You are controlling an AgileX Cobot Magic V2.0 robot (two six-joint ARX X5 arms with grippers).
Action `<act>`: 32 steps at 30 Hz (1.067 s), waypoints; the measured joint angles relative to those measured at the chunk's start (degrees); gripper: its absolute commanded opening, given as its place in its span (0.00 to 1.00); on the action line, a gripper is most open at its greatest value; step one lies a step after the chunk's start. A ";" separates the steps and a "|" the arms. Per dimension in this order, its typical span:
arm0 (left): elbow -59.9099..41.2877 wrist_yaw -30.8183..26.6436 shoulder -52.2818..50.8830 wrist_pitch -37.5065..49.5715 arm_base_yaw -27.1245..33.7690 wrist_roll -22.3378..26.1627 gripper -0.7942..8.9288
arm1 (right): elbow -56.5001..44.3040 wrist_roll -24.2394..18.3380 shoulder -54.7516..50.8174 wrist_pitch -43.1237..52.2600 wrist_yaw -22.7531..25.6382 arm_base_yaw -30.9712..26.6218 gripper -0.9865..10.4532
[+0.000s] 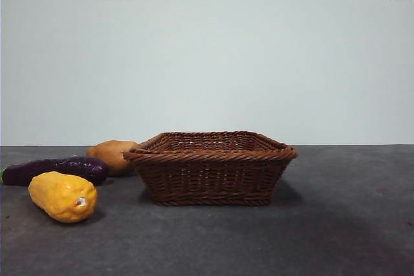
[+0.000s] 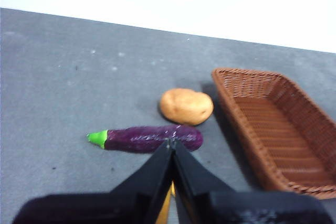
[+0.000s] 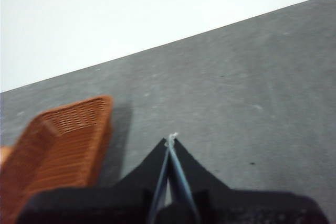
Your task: Help me put the vegetables on the table into the basket
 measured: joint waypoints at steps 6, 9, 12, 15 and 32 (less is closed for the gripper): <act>9.90 6.49 6.43 -6.93 0.00 0.15 0.08 | 12.22 -4.28 9.42 -10.60 -8.02 0.00 0.08; 14.40 9.33 9.51 -11.43 0.00 1.38 0.08 | 17.55 -6.82 13.57 -15.80 -12.00 0.00 0.08; 19.26 11.63 12.48 -15.89 0.00 3.21 0.08 | 22.80 -8.87 17.00 -19.76 -14.60 0.00 0.08; 24.26 13.94 15.32 -19.98 0.00 5.53 0.08 | 27.58 -10.84 19.78 -23.43 -16.24 0.00 0.08; 32.04 15.56 21.59 -24.04 -1.62 8.63 0.73 | 35.47 -17.90 26.73 -34.21 -19.10 0.00 0.50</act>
